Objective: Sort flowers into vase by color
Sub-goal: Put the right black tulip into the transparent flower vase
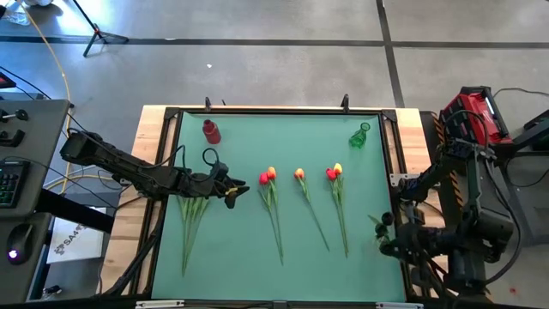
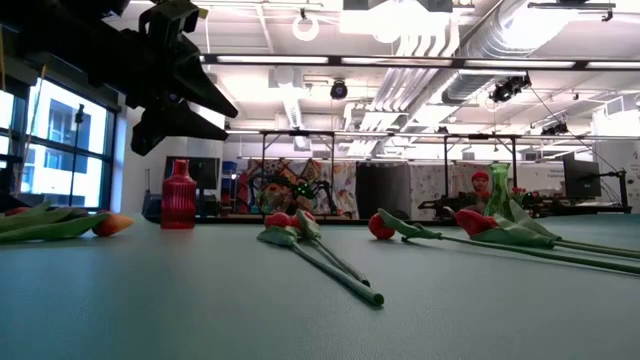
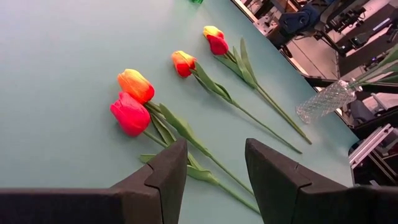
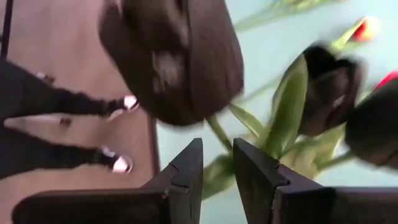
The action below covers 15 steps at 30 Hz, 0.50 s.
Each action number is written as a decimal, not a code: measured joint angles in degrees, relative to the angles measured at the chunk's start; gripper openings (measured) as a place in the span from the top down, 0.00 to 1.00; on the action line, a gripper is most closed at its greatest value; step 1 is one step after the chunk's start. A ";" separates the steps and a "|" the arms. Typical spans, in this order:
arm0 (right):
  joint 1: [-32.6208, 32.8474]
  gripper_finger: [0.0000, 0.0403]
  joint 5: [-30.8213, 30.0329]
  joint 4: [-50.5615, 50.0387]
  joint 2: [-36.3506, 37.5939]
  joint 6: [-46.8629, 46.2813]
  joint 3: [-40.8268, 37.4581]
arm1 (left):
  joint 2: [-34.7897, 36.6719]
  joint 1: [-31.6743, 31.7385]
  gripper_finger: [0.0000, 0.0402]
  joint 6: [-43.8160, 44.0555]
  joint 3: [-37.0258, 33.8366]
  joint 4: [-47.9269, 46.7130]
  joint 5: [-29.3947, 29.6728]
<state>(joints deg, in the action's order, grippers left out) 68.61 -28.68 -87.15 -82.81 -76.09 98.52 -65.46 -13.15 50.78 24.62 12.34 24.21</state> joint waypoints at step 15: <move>-0.02 0.81 7.57 -1.80 0.71 -6.14 0.00 | 0.01 0.04 0.62 -1.53 0.00 -0.02 0.54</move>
<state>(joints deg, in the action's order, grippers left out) 68.60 -21.11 -88.95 -82.09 -82.23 98.52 -65.45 -13.10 49.25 24.62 12.32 24.74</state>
